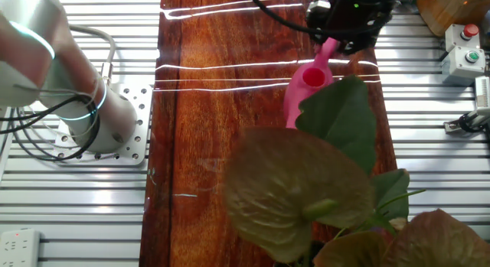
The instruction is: Water the plant
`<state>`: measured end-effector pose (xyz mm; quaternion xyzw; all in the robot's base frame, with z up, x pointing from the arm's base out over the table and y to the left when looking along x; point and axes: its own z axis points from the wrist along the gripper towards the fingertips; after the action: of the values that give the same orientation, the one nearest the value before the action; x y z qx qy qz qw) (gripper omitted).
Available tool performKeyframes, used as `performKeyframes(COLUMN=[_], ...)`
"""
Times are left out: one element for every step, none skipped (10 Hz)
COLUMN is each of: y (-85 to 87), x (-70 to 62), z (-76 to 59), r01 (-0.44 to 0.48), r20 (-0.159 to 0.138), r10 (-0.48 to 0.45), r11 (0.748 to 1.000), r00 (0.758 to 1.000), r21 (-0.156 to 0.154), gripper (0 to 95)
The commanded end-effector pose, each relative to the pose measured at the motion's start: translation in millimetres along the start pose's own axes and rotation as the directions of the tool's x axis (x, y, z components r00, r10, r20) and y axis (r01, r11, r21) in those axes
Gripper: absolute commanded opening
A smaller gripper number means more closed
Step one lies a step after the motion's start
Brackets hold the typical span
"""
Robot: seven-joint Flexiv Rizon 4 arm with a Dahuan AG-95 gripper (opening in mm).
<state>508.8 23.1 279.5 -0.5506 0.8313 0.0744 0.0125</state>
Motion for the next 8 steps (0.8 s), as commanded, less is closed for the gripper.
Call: performKeyframes(y=[3.9,3.9,3.9,3.9,3.7,3.5,3.5,3.4], x=[1.2,1.2,1.2,1.2,1.3,1.4,0.8,0.4], z=[-4.0,-4.0,-3.8,-3.3,-2.4,-0.7,-1.1,-1.4], r01=[-0.004,-0.008,-0.011,-0.011,-0.012,-0.013,-0.018,-0.014], r20=[-0.012,-0.013,-0.018,-0.018,-0.018,-0.016,-0.010,-0.009], r10=[0.004,0.008,0.011,0.011,0.012,0.013,0.018,0.014], r11=[1.000,1.000,1.000,1.000,1.000,1.000,1.000,1.000], r00=[1.000,1.000,1.000,1.000,1.000,1.000,1.000,1.000], r21=[0.010,0.009,0.009,0.008,0.008,0.007,0.003,0.004], gripper=[0.0,0.0,0.0,0.0,0.0,0.0,0.0,0.0])
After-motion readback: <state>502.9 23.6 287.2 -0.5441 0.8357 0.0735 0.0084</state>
